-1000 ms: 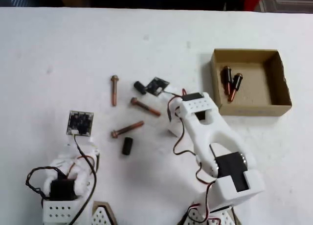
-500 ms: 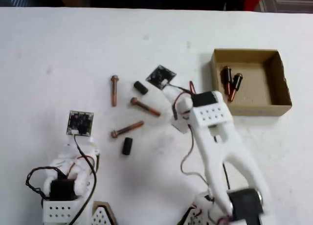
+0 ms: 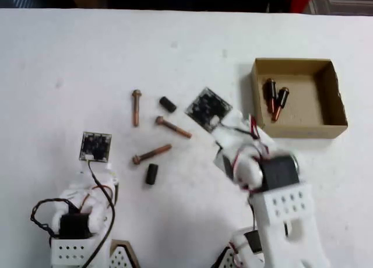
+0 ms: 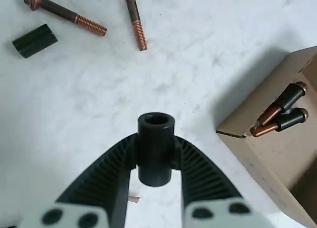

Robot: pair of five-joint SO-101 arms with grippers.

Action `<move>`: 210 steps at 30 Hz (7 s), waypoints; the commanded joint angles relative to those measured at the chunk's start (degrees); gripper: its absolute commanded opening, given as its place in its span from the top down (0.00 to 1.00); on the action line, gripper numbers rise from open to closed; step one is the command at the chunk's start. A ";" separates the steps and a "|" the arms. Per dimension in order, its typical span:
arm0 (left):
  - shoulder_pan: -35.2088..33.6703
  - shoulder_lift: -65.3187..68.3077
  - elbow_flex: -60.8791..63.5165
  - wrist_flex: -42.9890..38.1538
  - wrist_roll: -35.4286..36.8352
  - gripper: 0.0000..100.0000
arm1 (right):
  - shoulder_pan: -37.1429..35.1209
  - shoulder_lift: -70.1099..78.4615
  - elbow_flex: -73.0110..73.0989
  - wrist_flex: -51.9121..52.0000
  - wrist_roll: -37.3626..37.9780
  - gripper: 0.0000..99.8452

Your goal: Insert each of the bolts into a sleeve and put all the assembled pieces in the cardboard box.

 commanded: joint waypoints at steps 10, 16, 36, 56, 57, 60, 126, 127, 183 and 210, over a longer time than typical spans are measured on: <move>-0.13 -0.75 -0.18 -0.70 -0.44 0.98 | 0.92 -31.16 17.93 -6.73 -9.85 0.98; -0.13 -0.75 -0.18 -0.97 -0.35 0.98 | 1.01 -36.88 25.05 -11.21 -10.29 0.98; -0.04 -0.66 -3.25 -0.97 0.09 0.98 | 6.37 -48.13 40.97 -20.09 -22.07 0.98; 0.04 -0.48 -14.95 -0.09 0.00 0.98 | 10.77 -48.04 51.60 -27.38 -27.43 0.98; 0.04 -0.48 -14.95 0.09 0.00 0.98 | 10.77 -48.04 51.78 -27.38 -27.43 0.98; 0.04 -0.48 -14.95 0.09 0.00 0.98 | 10.68 -48.04 51.96 -27.30 -27.43 0.98; 9.27 105.89 -78.33 -20.22 0.18 0.86 | 7.08 -48.04 59.08 -28.97 -26.90 0.98; 9.27 107.82 -79.82 -20.22 0.18 0.86 | 7.08 -48.04 59.08 -28.97 -26.90 0.98; 6.11 139.30 -115.08 -3.34 0.00 0.98 | 6.73 -48.04 59.08 -29.05 -26.90 0.98; 8.84 108.09 -114.90 20.22 0.09 0.98 | -6.46 -48.13 59.08 -32.40 -27.34 0.98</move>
